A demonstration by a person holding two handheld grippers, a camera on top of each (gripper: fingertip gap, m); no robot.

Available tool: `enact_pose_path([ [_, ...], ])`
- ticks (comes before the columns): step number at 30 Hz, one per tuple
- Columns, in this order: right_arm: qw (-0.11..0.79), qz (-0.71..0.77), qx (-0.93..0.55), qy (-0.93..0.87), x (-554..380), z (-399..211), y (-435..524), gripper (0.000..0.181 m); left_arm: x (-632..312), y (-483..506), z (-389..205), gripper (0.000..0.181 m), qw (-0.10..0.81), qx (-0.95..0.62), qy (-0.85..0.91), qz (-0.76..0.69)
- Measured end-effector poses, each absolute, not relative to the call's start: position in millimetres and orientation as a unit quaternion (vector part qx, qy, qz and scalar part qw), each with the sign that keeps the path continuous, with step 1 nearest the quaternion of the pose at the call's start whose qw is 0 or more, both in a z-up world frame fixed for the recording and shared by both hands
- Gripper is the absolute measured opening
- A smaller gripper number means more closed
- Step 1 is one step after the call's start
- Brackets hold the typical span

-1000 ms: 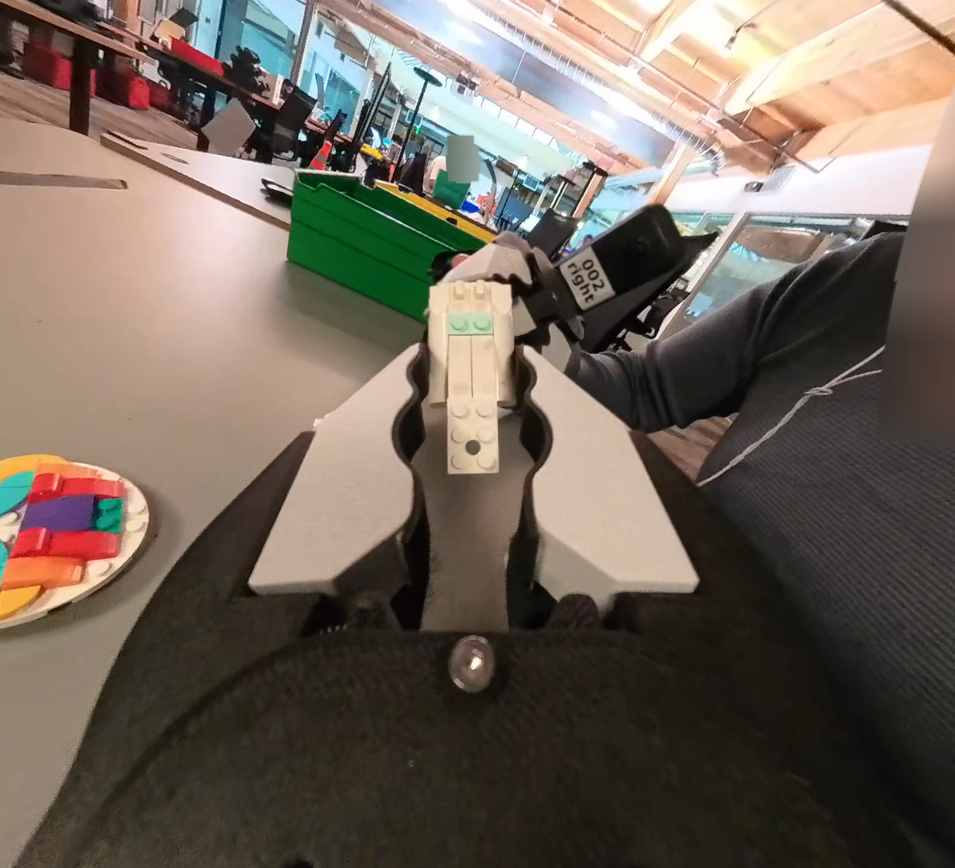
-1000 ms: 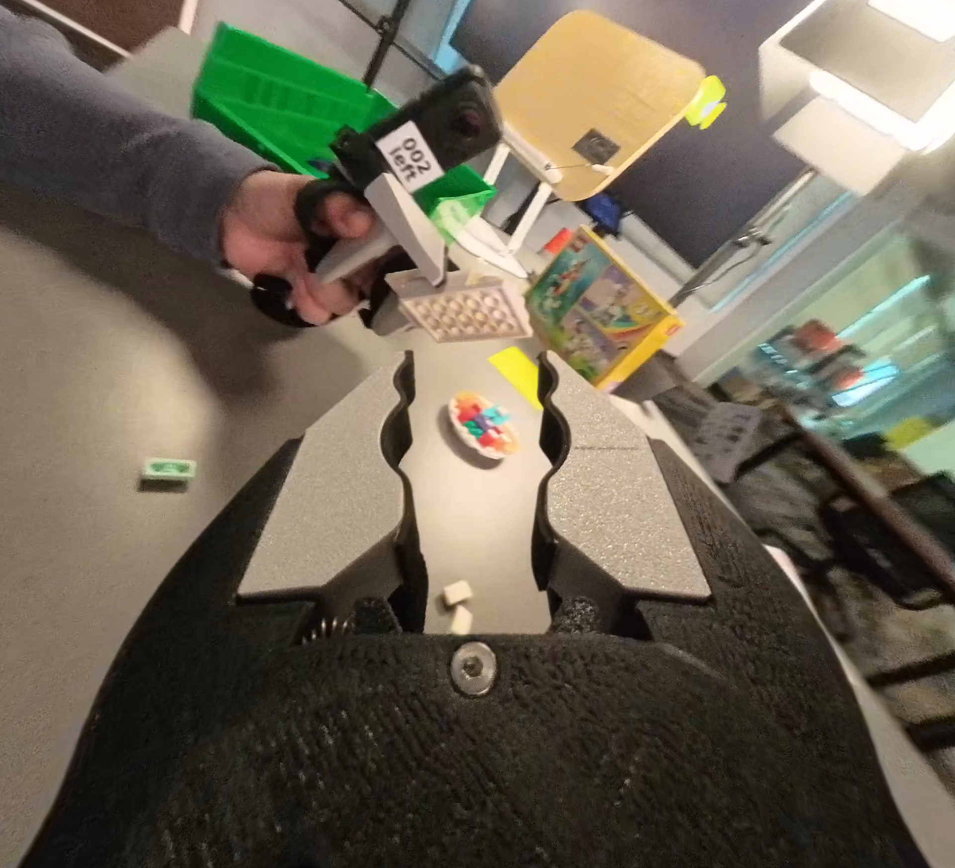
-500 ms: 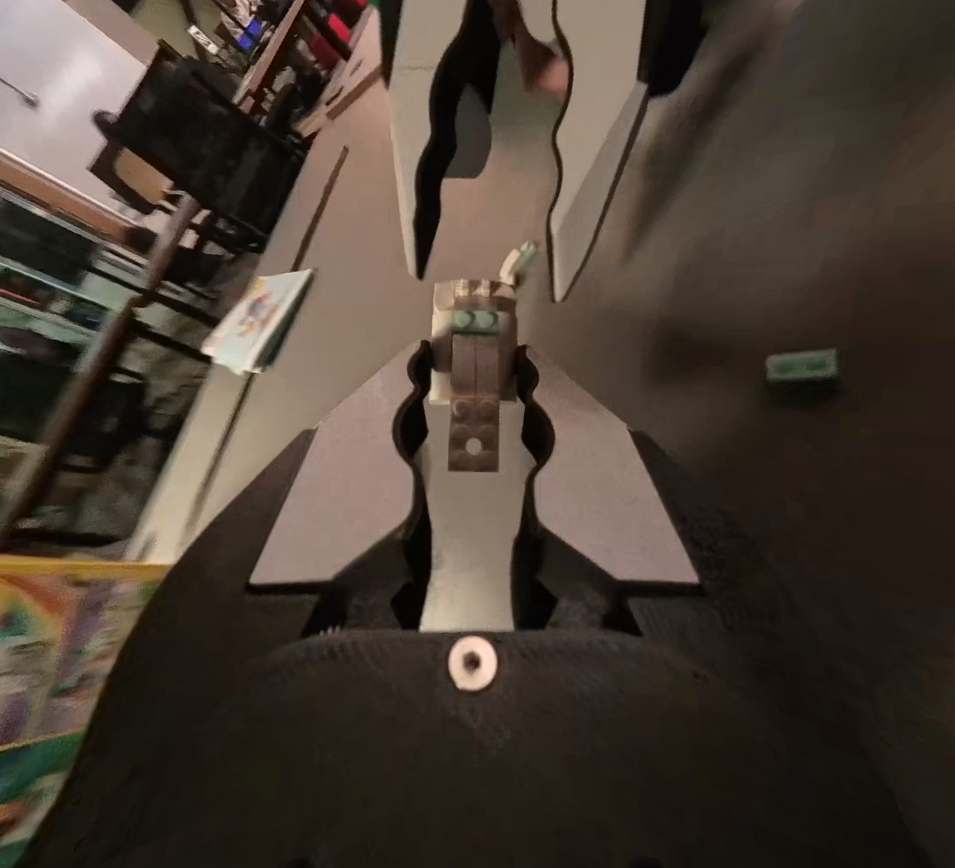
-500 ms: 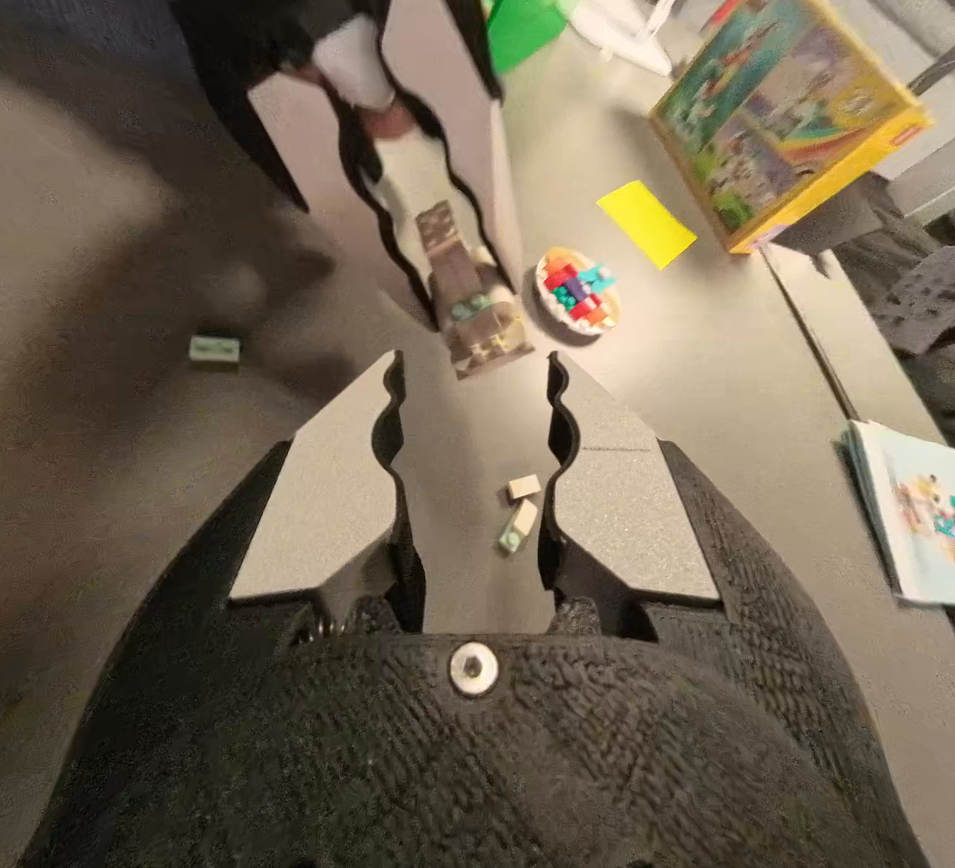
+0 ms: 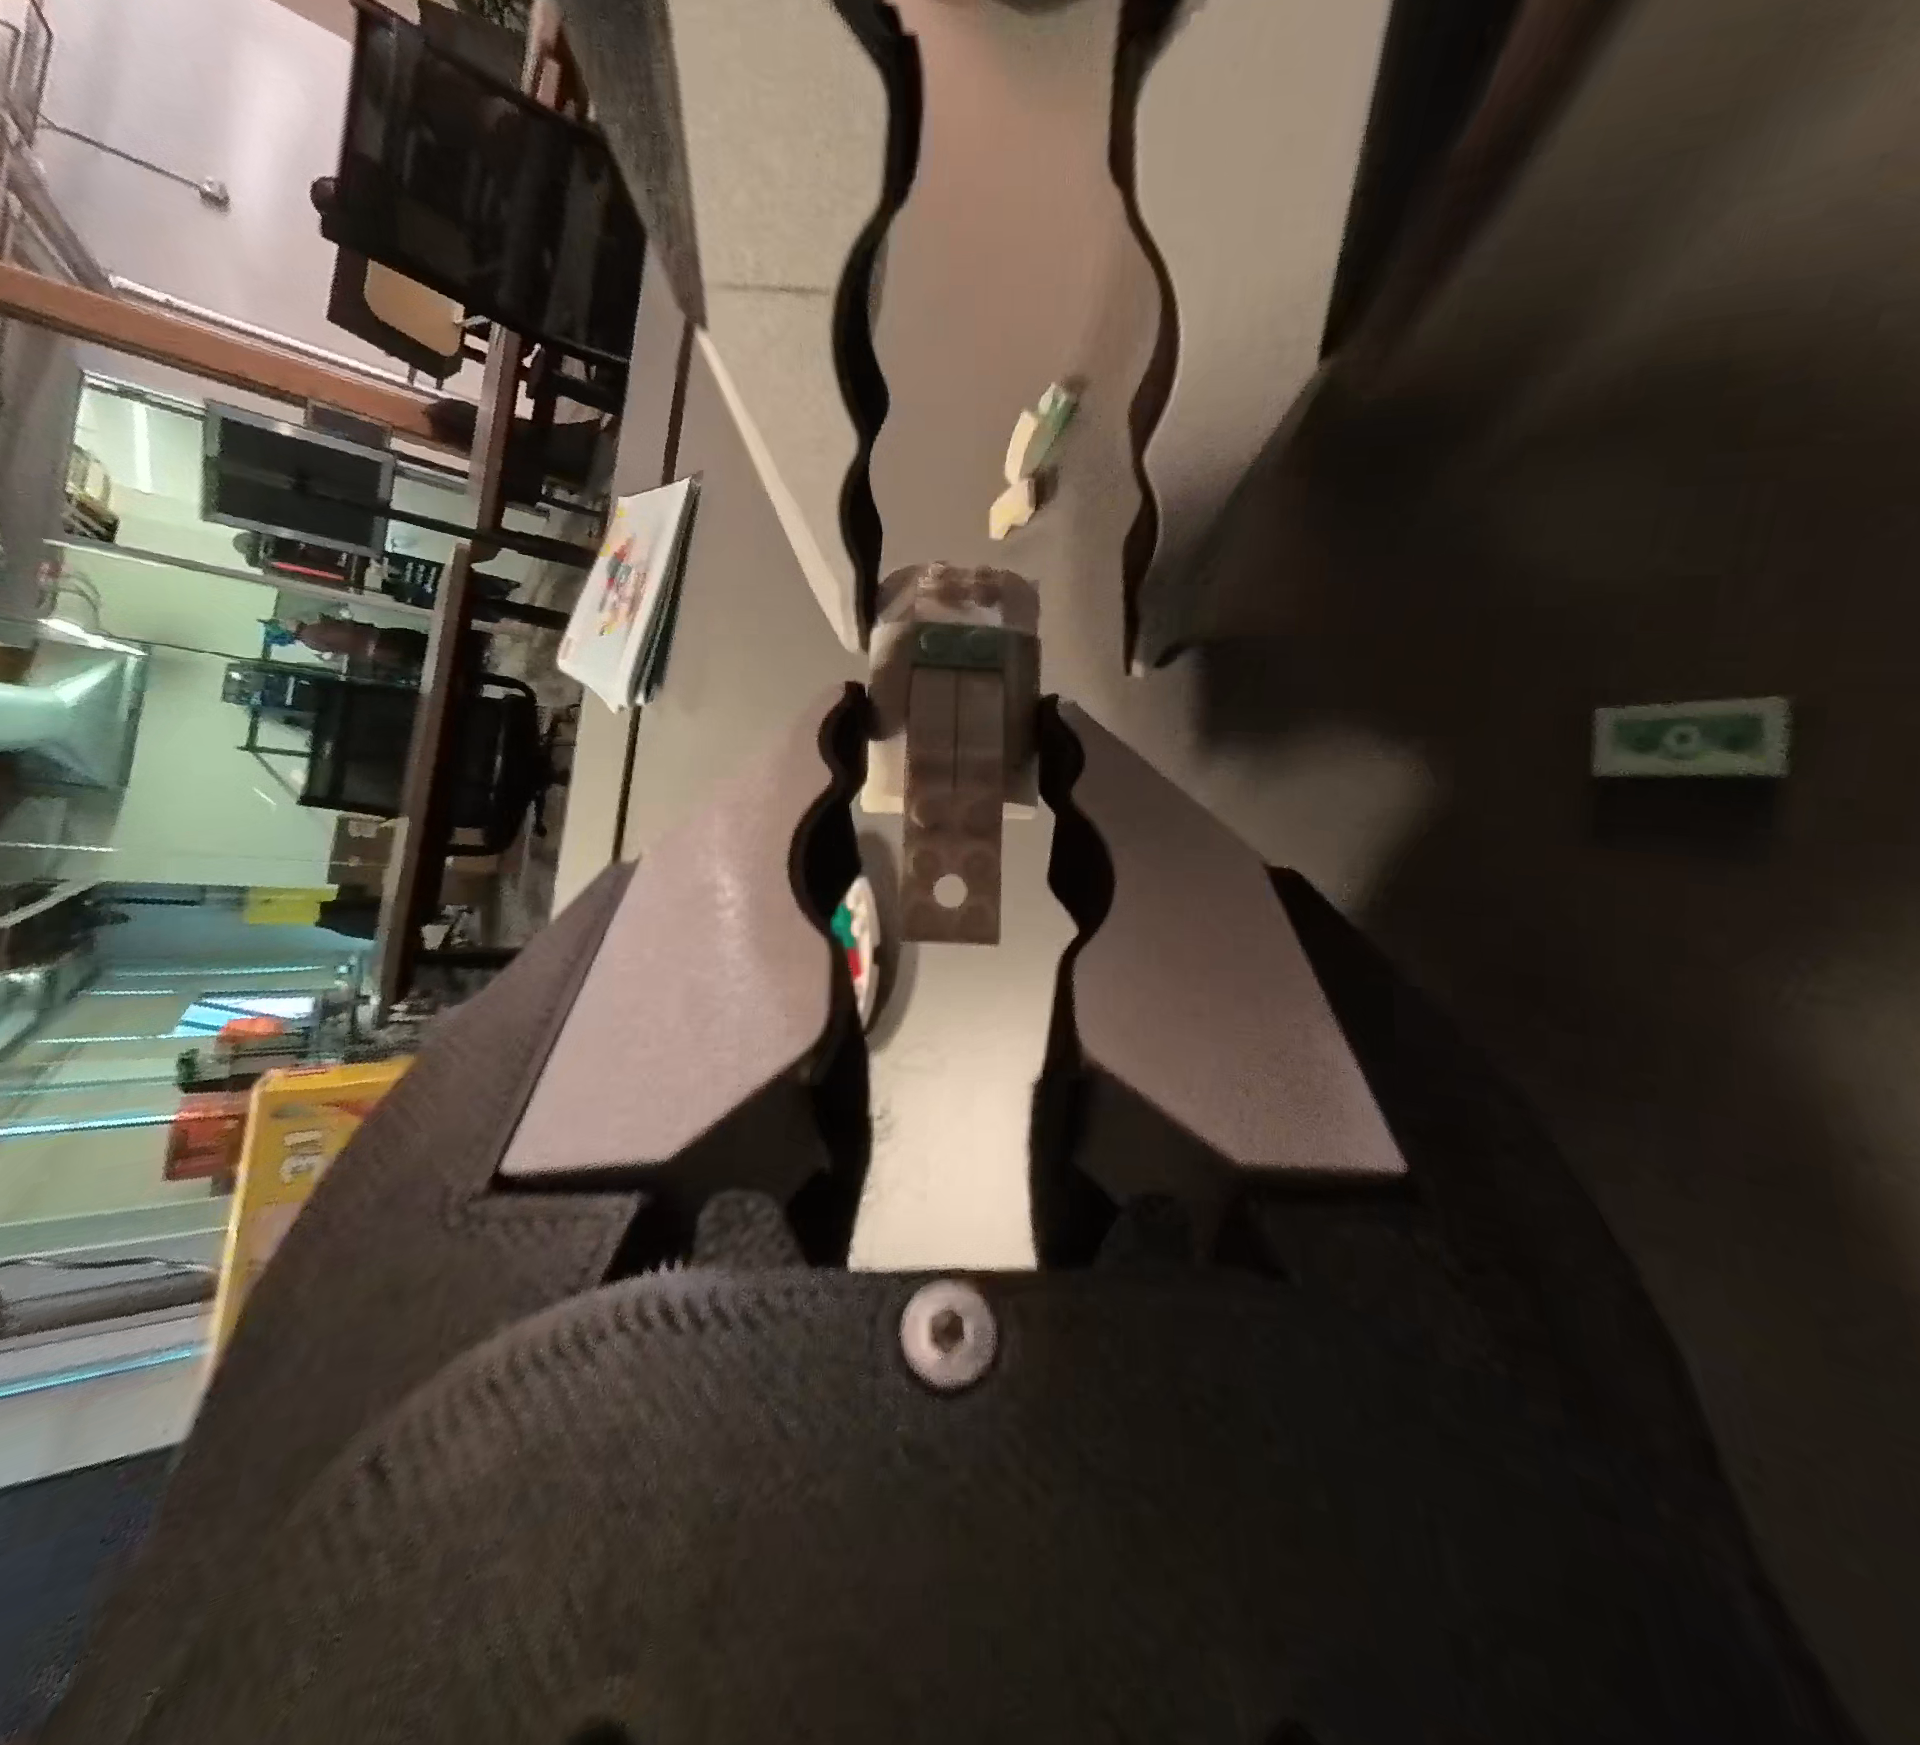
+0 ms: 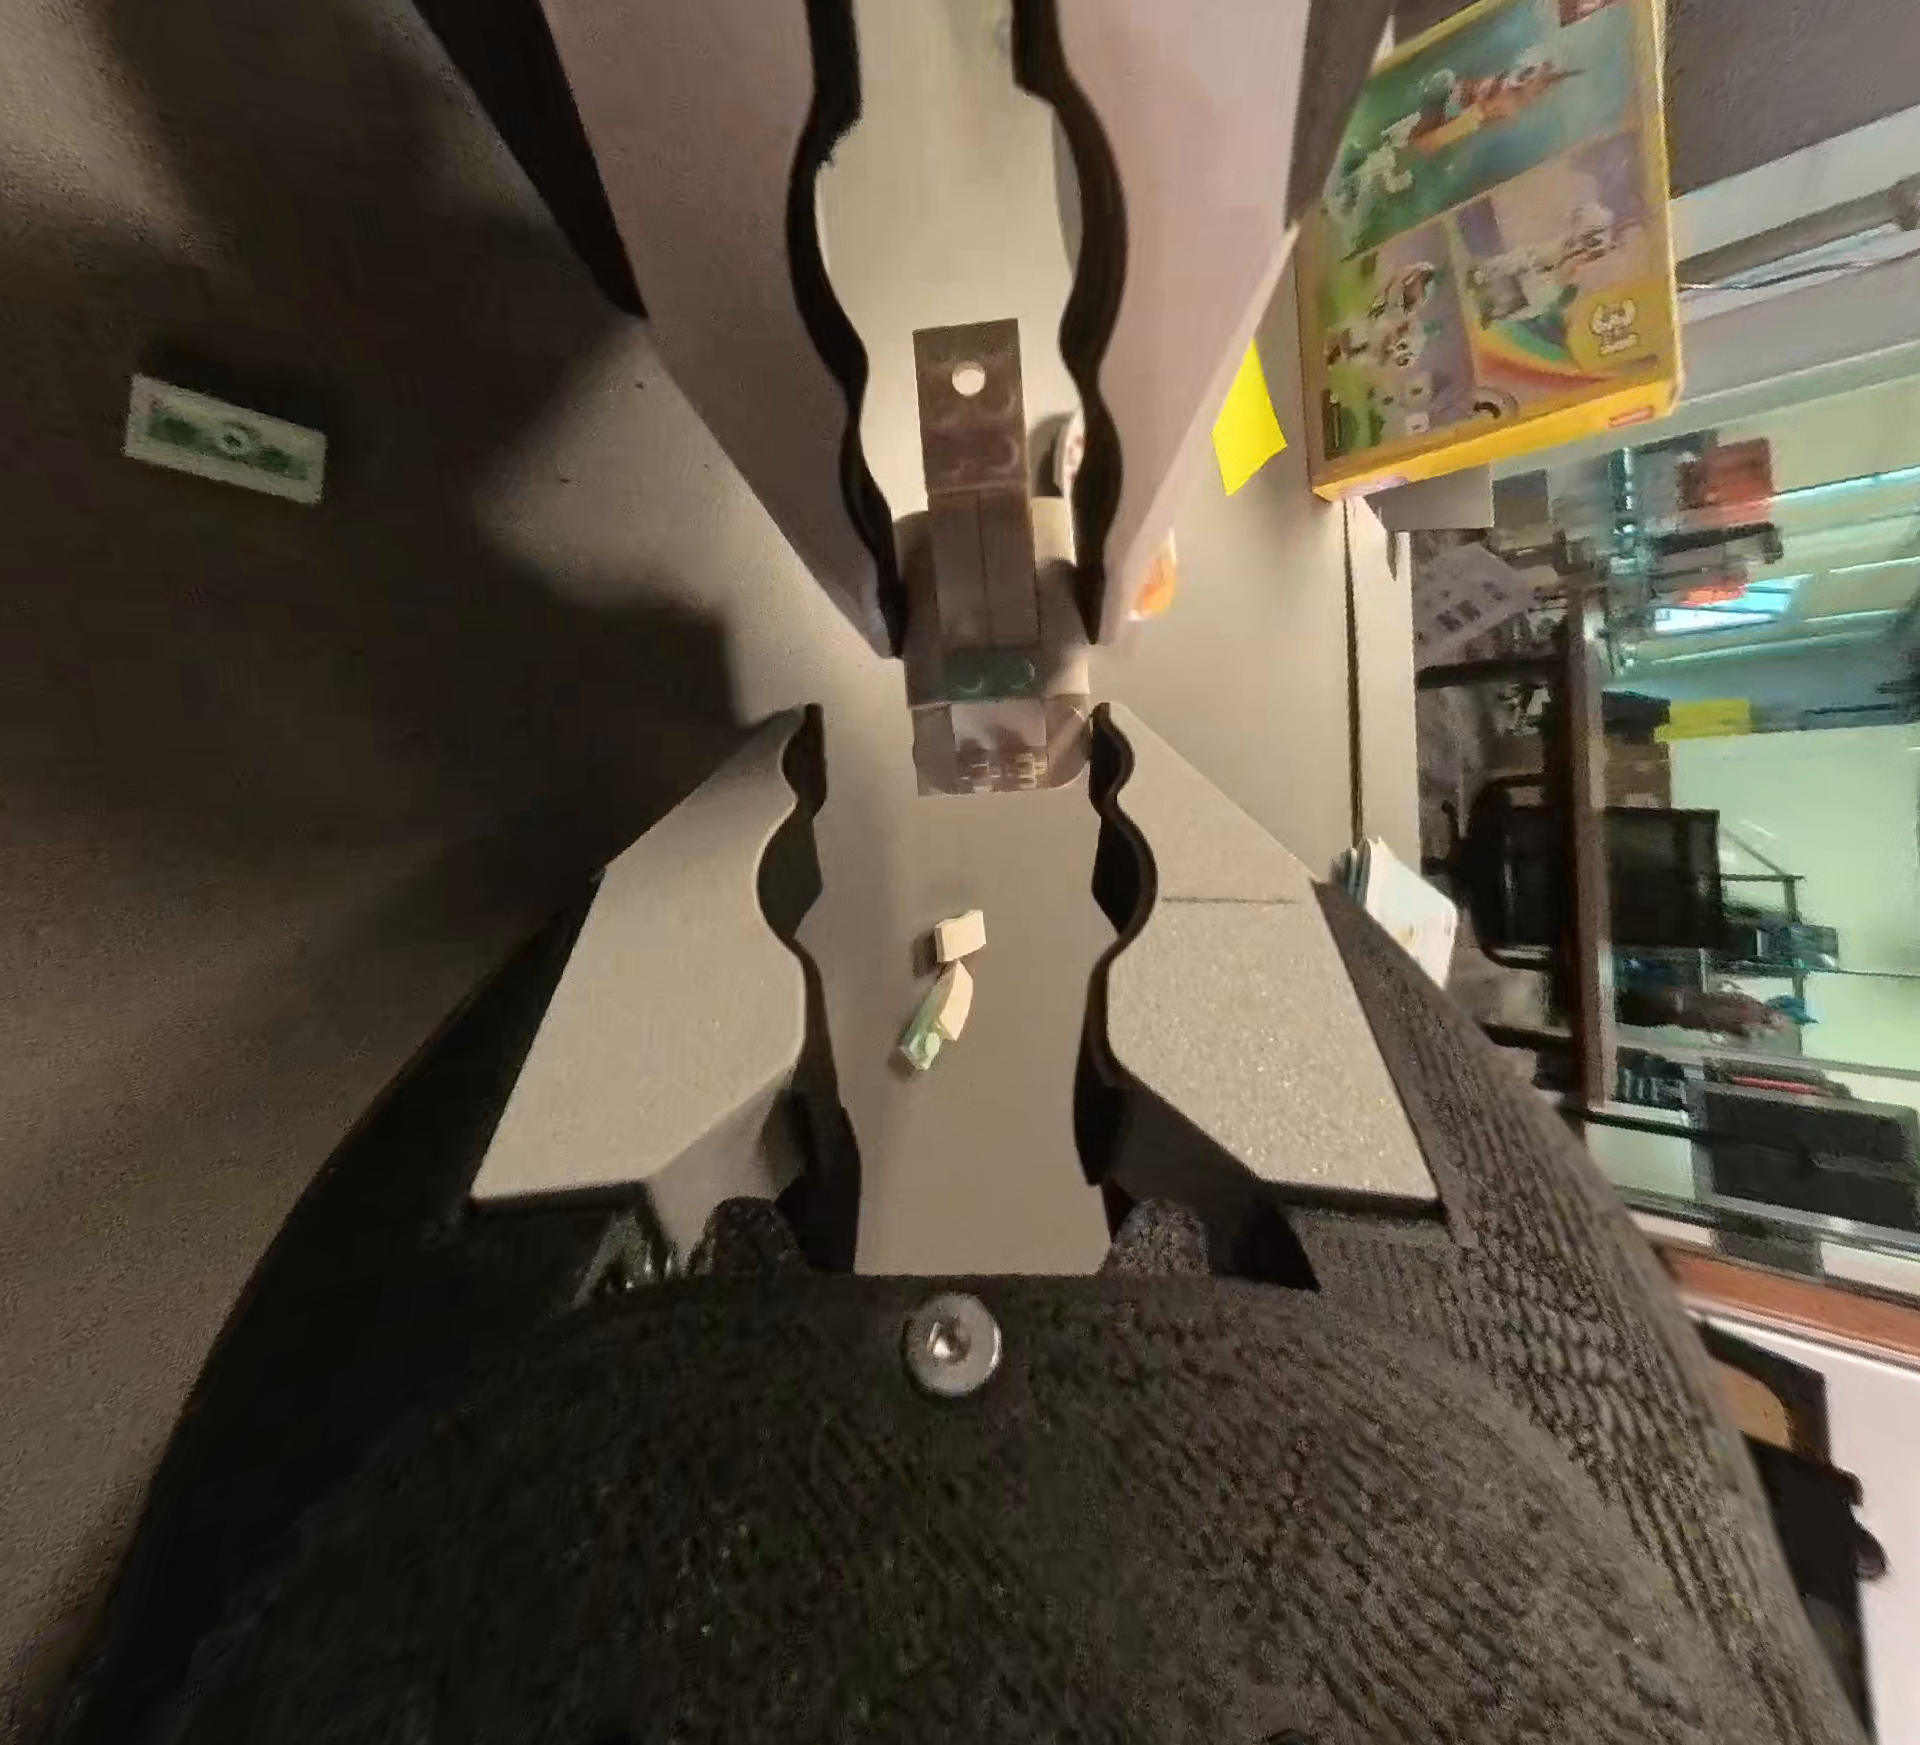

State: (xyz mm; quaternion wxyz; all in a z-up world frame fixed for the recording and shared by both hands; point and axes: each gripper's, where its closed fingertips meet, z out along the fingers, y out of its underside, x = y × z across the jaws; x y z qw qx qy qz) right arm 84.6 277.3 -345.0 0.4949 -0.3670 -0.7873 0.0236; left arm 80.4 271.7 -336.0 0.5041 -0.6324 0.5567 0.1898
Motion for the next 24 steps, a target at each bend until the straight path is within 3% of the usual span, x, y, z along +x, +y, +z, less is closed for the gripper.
enact_pose_path([
  [2, 0.508, 0.002, -0.360, -0.782, 85, -341, 281, 0.032, 83, 270, -336, 0.032, 0.505, -0.640, 0.554, 0.170],
  [12, 0.576, -0.149, -0.257, -0.761, 77, -329, 287, 0.031, 75, 272, -329, 0.030, 0.518, -0.718, 0.464, 0.032],
  [16, 0.601, -0.183, -0.214, -0.748, 75, -324, 290, 0.031, 78, 266, -313, 0.000, 0.533, -0.736, 0.404, -0.108],
  [21, 0.594, -0.142, -0.273, -0.744, 82, -323, 303, 0.031, 76, 272, -317, 0.000, 0.551, -0.726, 0.401, -0.096],
  [22, 0.590, -0.130, -0.285, -0.744, 83, -325, 305, 0.031, 75, 273, -314, 0.007, 0.558, -0.723, 0.395, -0.095],
  [23, 0.587, -0.118, -0.290, -0.747, 84, -326, 305, 0.031, 71, 277, -312, 0.034, 0.564, -0.726, 0.384, -0.083],
  [24, 0.582, -0.101, -0.295, -0.751, 84, -328, 304, 0.031, 68, 279, -316, 0.046, 0.554, -0.730, 0.396, -0.057],
])
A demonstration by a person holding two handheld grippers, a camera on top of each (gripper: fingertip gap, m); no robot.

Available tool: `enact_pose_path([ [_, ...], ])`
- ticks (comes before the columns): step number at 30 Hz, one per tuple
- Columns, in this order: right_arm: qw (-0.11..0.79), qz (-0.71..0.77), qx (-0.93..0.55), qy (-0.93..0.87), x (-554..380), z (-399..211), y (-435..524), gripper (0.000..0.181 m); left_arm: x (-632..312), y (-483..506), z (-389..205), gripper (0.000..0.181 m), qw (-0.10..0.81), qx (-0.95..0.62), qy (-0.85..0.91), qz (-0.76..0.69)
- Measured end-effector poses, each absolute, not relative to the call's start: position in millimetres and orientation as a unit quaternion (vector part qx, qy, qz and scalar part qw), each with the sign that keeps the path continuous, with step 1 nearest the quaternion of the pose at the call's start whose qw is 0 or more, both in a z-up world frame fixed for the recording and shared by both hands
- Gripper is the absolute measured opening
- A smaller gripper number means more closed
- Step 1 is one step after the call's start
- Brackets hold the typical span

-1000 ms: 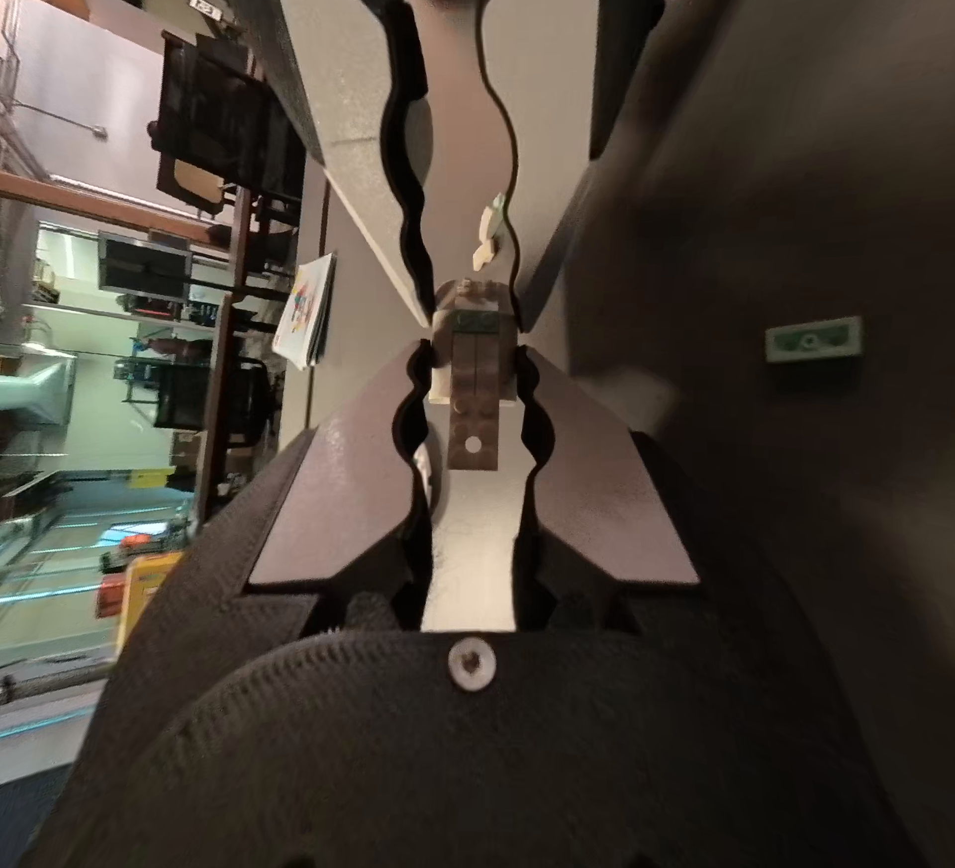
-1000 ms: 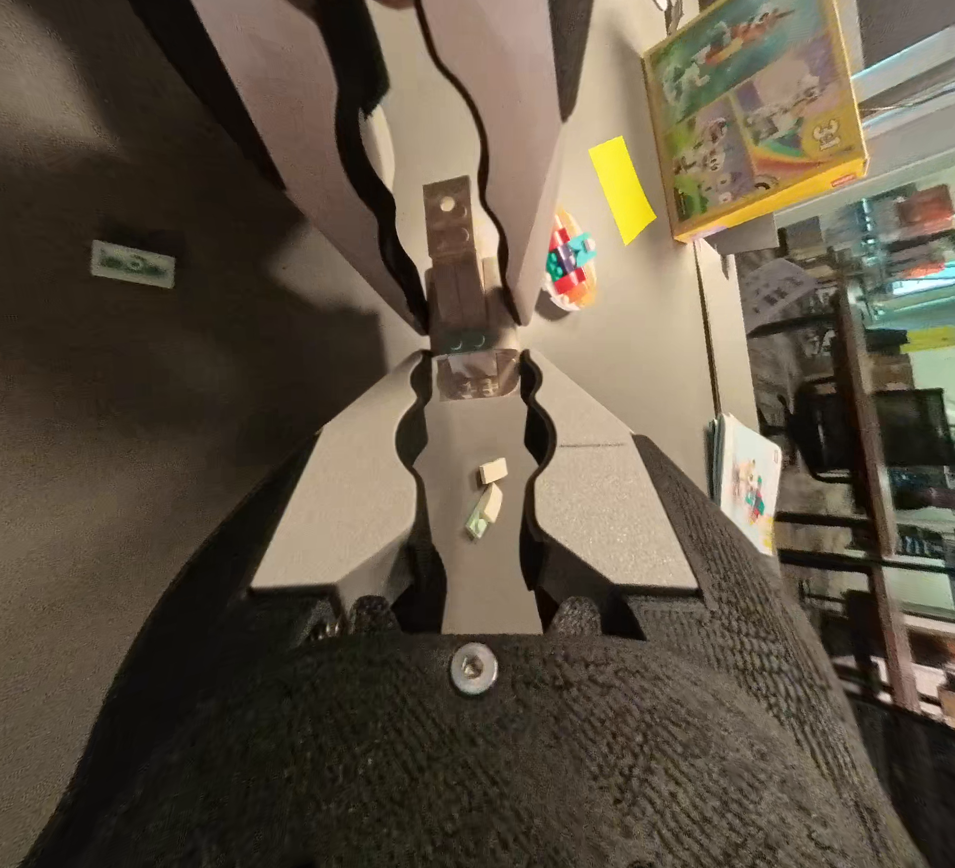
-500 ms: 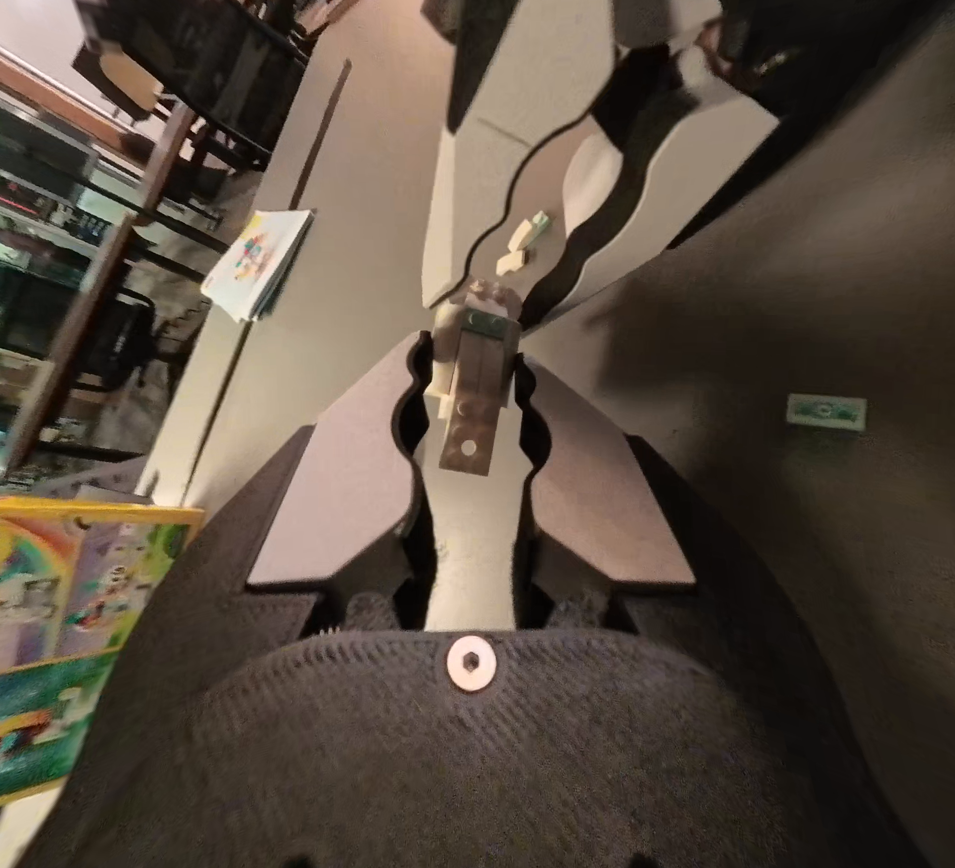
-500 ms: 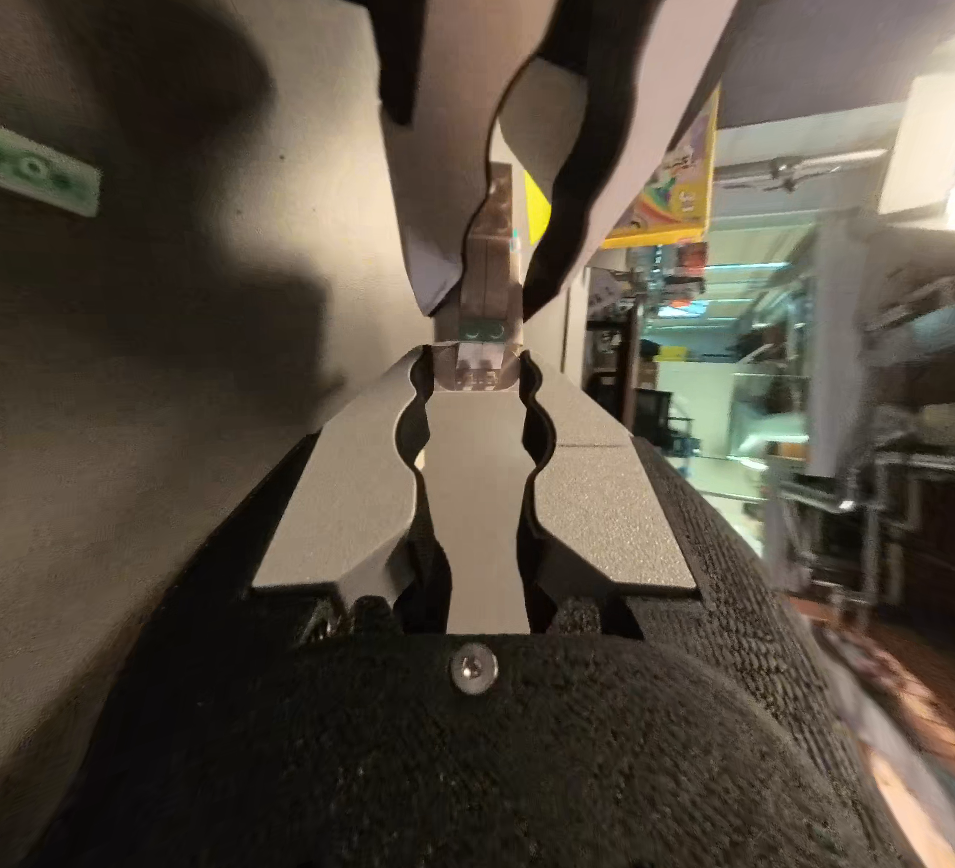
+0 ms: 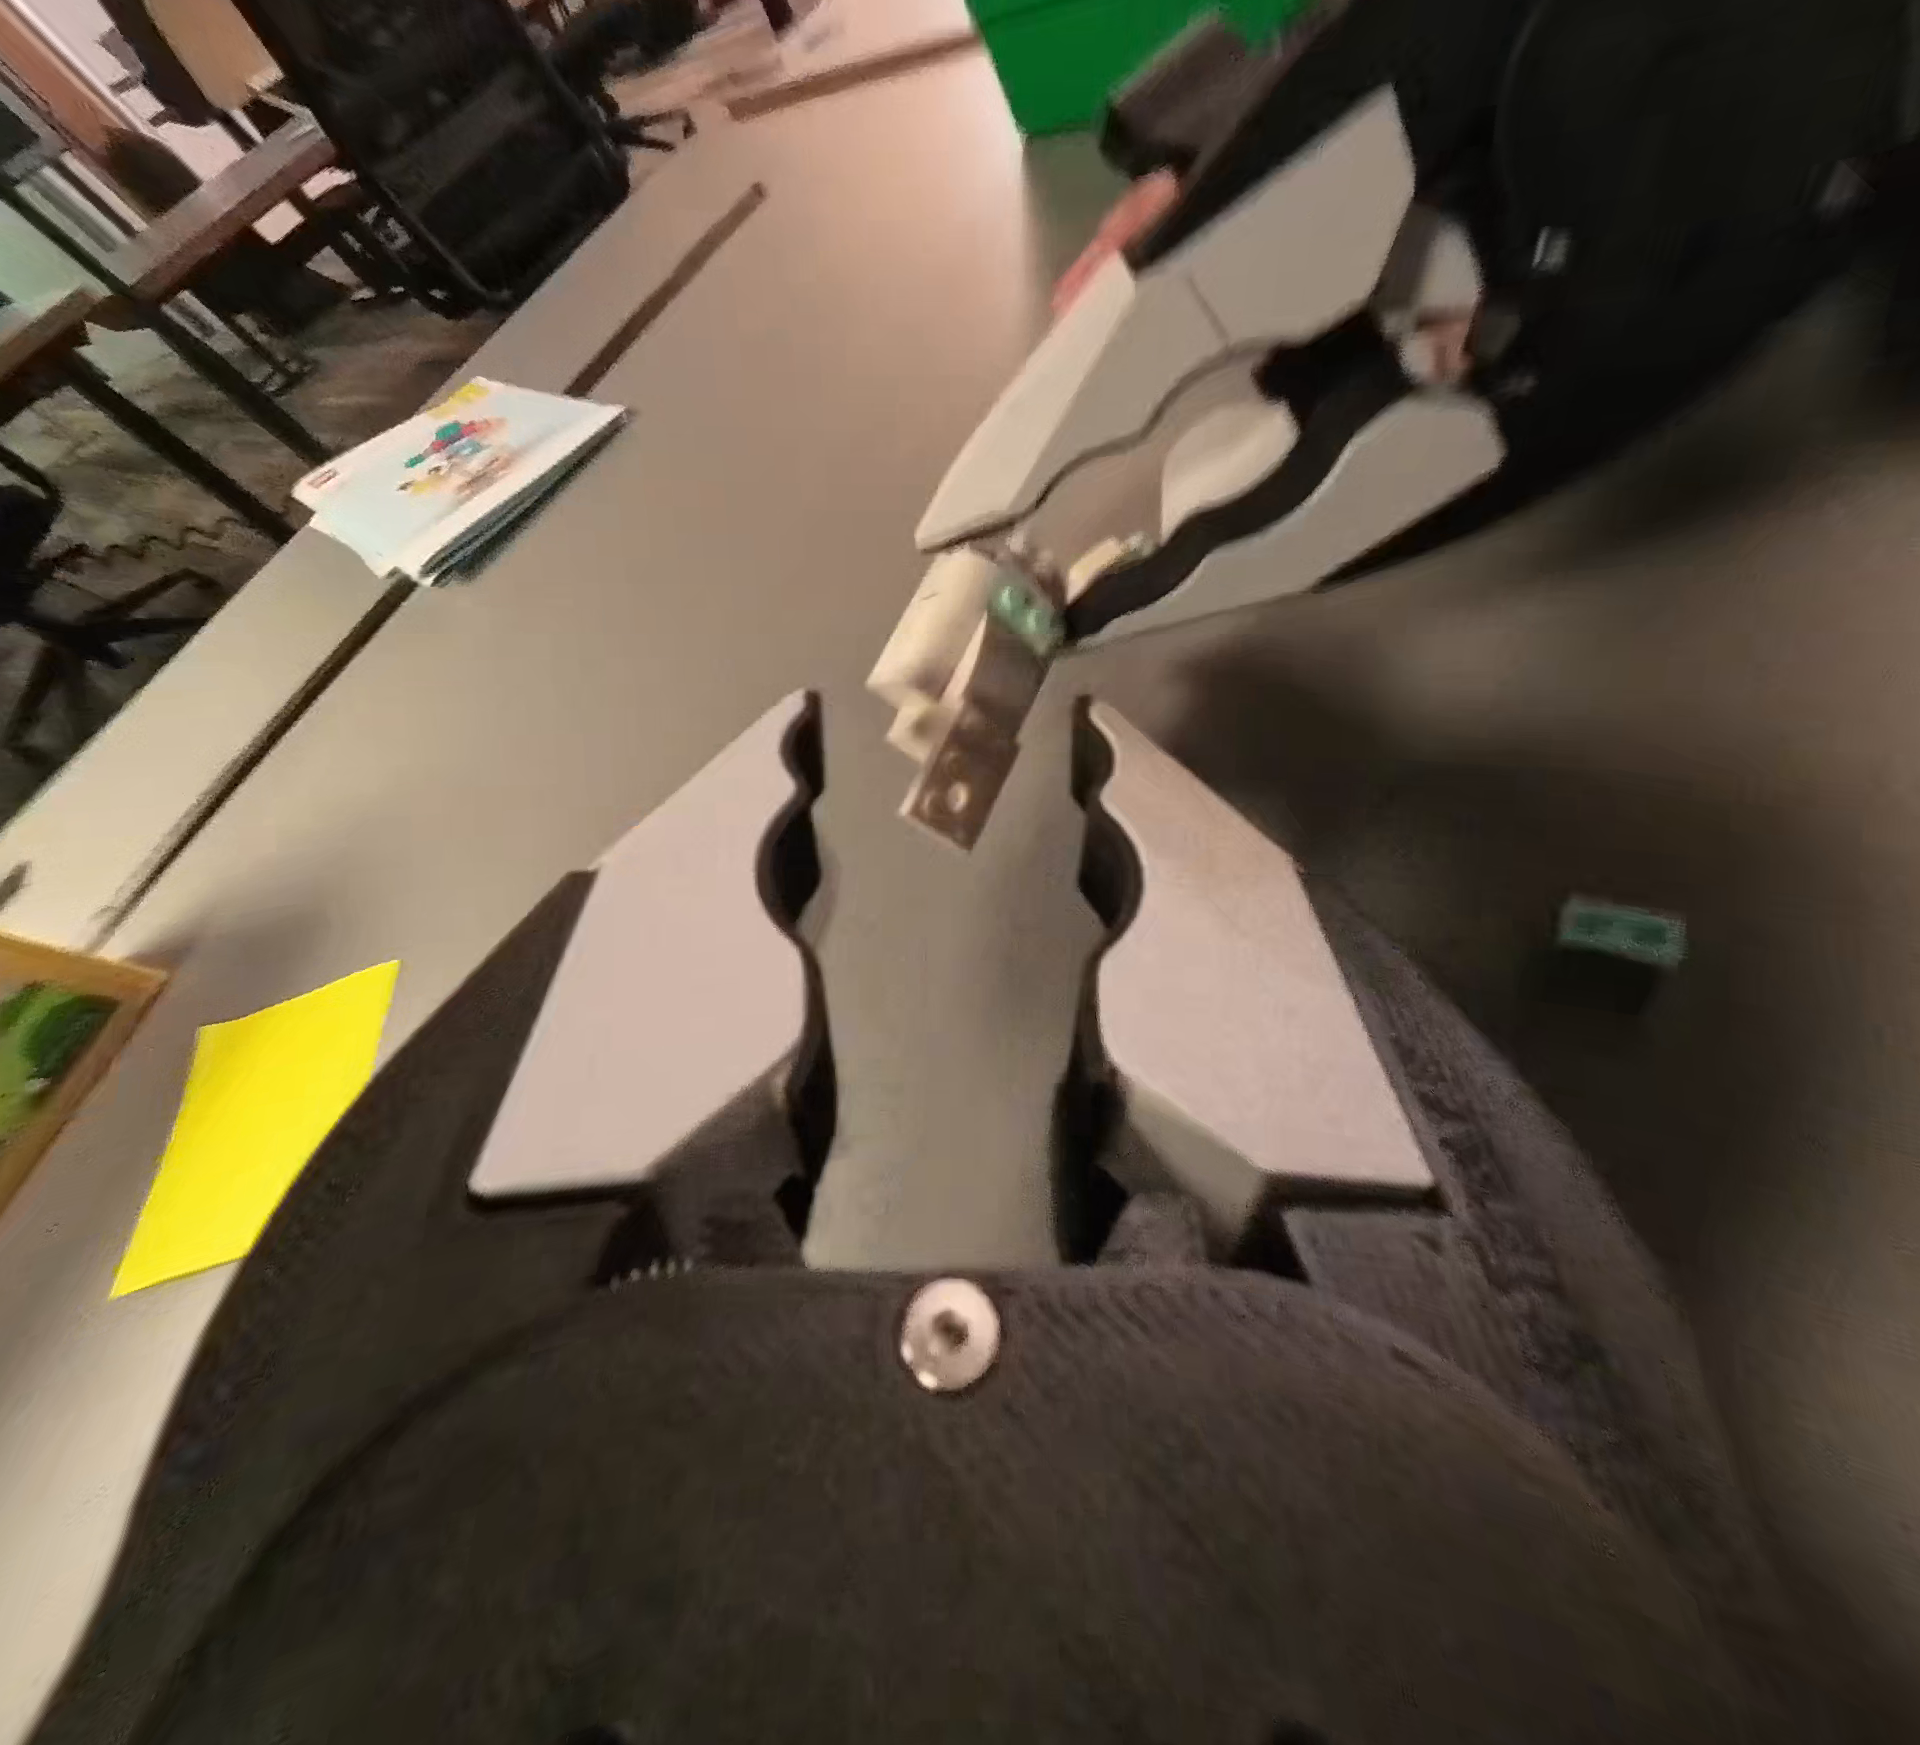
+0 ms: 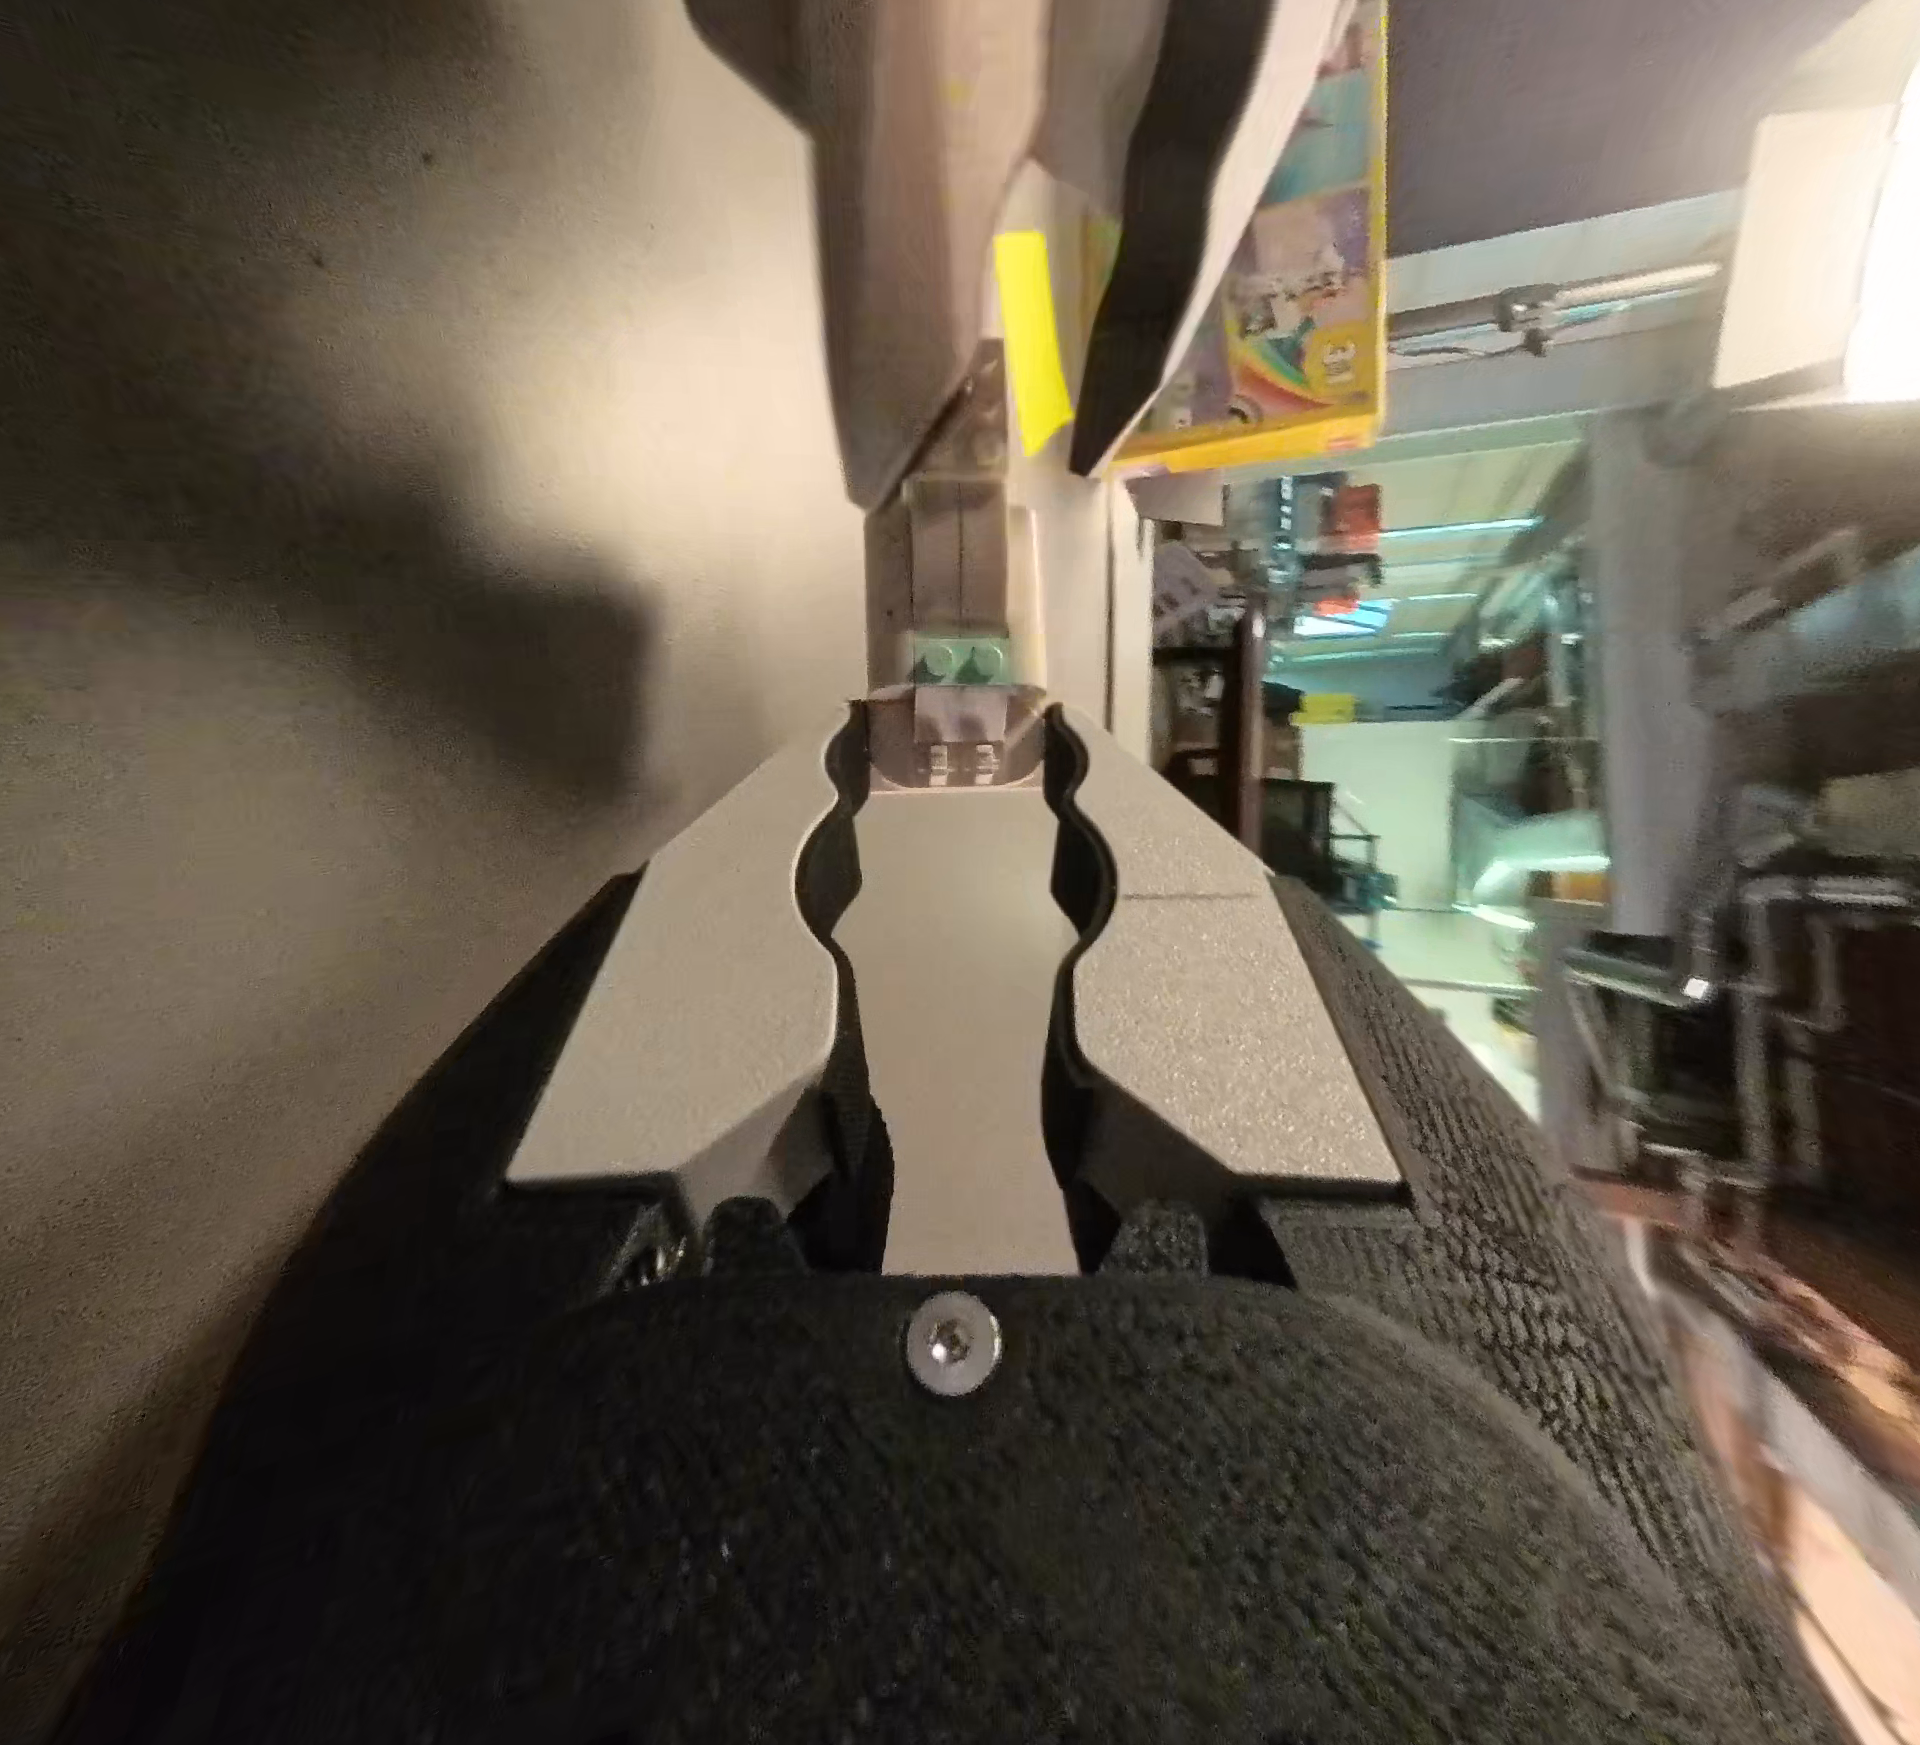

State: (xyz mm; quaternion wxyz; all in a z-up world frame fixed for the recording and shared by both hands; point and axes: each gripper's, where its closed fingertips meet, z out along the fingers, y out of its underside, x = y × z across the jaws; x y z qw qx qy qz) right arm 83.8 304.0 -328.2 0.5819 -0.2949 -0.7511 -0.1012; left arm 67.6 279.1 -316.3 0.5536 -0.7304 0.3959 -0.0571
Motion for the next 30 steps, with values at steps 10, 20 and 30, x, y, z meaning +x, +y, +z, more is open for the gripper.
enact_pose_path([
  [10, 0.507, 0.078, -0.350, -0.784, 81, -338, 267, 0.031, 76, 282, -352, 0.037, 0.471, -0.626, 0.579, 0.225],
  [20, 0.563, -0.088, -0.266, -0.778, 78, -334, 278, 0.022, 68, 288, -358, 0.035, 0.407, -0.736, 0.517, 0.160],
  [30, 0.534, 0.076, -0.359, -0.762, 77, -334, 278, 0.040, 70, 291, -358, 0.036, 0.453, -0.728, 0.504, 0.105],
])
